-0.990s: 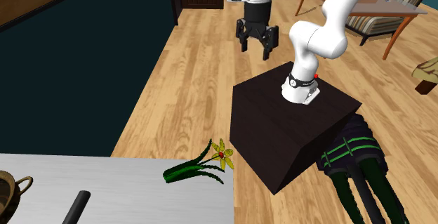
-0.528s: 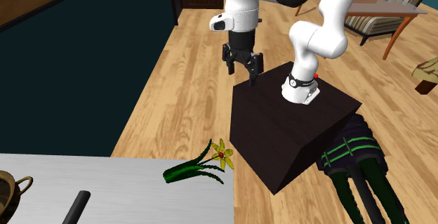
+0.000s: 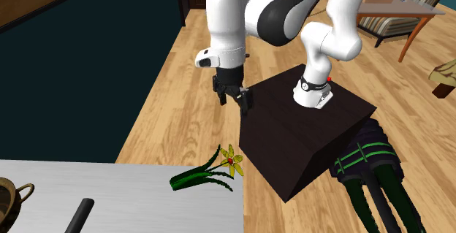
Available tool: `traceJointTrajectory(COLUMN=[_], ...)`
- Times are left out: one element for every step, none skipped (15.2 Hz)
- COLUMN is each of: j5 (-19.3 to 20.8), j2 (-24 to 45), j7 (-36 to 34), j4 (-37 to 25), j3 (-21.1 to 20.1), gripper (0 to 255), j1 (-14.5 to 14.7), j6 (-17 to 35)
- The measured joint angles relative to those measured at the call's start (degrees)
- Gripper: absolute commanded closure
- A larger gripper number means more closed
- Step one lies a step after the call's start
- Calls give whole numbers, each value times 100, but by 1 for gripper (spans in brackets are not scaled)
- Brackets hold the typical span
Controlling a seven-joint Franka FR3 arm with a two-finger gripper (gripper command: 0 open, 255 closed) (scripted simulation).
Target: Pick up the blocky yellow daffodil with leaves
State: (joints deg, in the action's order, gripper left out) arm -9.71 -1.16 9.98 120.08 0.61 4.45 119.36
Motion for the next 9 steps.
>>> traceJointTrajectory(j5=[-22,-38,-50,-64,-80,-94,-104,-111,-123], j2=[205,424,649,873,1063,1276,1492,1734,1957], j7=[28,11,28,12,13,41,34,29,52], j4=[-94,-265,-460,-659,-783,-949,-1124,-1343,-1532], j3=[-7,-30,-36,-56,-73,-76,-93,-109,-116], gripper=[0,0,0,0,0,0,0,0,0], j1=[7,31,35,55,71,67,83,97,95], j6=[106,155,183,212,278,321,363,388,419])
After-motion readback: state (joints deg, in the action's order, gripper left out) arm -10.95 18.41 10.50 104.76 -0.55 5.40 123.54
